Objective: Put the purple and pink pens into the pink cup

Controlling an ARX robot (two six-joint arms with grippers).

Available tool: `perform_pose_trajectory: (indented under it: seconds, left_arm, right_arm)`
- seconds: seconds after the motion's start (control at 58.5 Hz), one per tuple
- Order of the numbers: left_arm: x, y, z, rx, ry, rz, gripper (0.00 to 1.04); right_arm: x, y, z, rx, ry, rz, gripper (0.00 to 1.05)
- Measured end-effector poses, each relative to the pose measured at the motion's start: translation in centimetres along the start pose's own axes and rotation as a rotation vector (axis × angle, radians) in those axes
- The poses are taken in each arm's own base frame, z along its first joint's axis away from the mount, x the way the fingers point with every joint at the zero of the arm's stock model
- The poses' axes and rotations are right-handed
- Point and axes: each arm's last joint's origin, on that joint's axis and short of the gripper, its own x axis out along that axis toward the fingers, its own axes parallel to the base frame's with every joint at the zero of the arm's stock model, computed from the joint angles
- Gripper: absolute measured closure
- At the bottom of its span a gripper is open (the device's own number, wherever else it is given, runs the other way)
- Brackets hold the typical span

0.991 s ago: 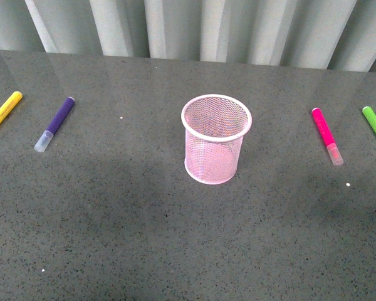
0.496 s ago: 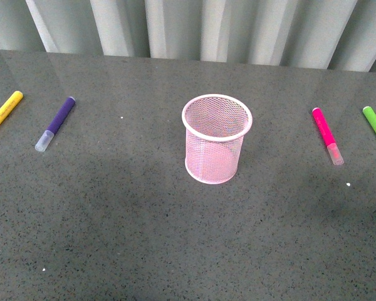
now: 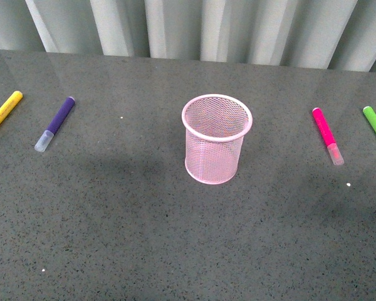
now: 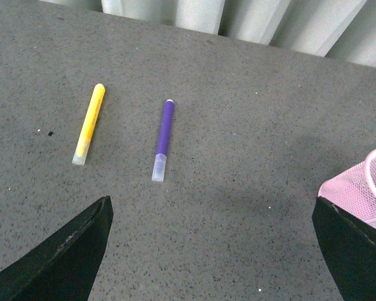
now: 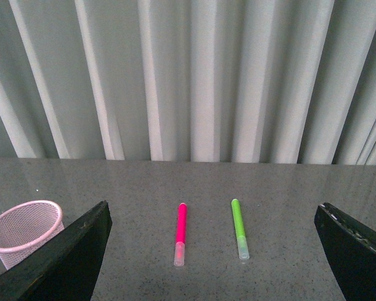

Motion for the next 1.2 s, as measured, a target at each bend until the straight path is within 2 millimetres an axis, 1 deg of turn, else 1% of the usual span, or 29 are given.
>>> perform_pose_trajectory:
  seconds: [0.085, 0.137, 0.205, 0.325, 0.427, 0.598, 0.838, 1.009, 1.197]
  left_arm:
    - [2.6, -0.4, 1.6, 0.012, 0.076, -0.036, 0.07]
    - [4.8, -0.8, 2.6, 0.047, 0.124, -0.041, 0.07]
    - [7.1, -1.4, 3.4, 0.101, 0.176, -0.064, 0.07]
    - [10.3, -2.6, 3.6, 0.185, 0.240, -0.118, 0.07]
    - [12.7, -3.8, 3.2, 0.256, 0.282, -0.117, 0.07]
    - [15.2, -4.3, 2.2, 0.281, 0.336, -0.098, 0.07]
    - [18.7, -4.2, 0.7, 0.290, 0.400, -0.057, 0.07]
    - [20.5, -4.1, 0.5, 0.302, 0.410, -0.040, 0.07]
    - [22.2, -3.9, 0.9, 0.305, 0.410, -0.017, 0.07]
  right_arm:
    - [0.0, 0.0, 0.0, 0.000, 0.000, 0.000, 0.07]
    - [0.0, 0.0, 0.0, 0.000, 0.000, 0.000, 0.07]
    - [0.0, 0.0, 0.0, 0.000, 0.000, 0.000, 0.07]
    - [0.0, 0.0, 0.0, 0.000, 0.000, 0.000, 0.07]
    - [0.0, 0.0, 0.0, 0.000, 0.000, 0.000, 0.07]
    - [0.0, 0.0, 0.0, 0.000, 0.000, 0.000, 0.07]
    - [0.0, 0.0, 0.0, 0.000, 0.000, 0.000, 0.07]
    - [0.0, 0.0, 0.0, 0.000, 0.000, 0.000, 0.07]
    - [0.0, 0.0, 0.0, 0.000, 0.000, 0.000, 0.07]
